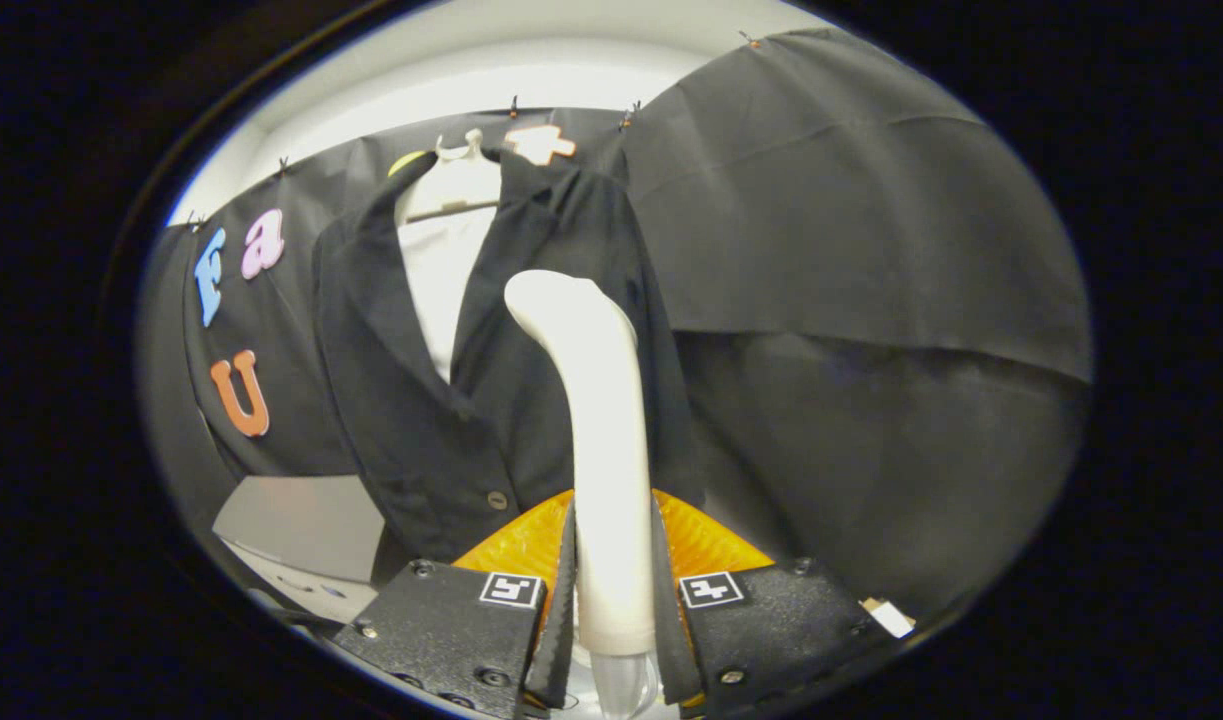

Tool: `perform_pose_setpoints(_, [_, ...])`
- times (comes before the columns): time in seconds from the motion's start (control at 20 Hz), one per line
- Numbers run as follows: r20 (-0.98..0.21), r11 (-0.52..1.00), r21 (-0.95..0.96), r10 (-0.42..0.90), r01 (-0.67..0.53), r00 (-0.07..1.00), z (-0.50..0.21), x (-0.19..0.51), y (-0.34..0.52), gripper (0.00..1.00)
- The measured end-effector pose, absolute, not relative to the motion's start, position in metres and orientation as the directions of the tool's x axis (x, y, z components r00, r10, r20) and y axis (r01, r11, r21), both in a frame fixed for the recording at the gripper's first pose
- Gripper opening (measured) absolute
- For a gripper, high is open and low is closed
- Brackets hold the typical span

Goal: Iron the clothes twice with a garment steamer, once on the left side and once on the right side.

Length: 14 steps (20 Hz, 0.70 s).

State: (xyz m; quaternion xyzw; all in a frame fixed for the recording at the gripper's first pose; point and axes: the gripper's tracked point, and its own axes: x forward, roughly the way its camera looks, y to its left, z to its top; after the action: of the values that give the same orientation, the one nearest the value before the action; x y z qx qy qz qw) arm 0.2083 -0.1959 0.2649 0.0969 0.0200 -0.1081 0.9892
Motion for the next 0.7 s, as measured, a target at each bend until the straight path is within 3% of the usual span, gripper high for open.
perform_pose_setpoints(0.25, [0.046,0.963,0.185,-0.206,0.194,0.978,0.335,0.240,-0.198,0.37])
perform_pose_setpoints(0.7, [0.055,0.957,0.138,-0.266,0.257,0.962,0.336,0.274,-0.190,0.37])
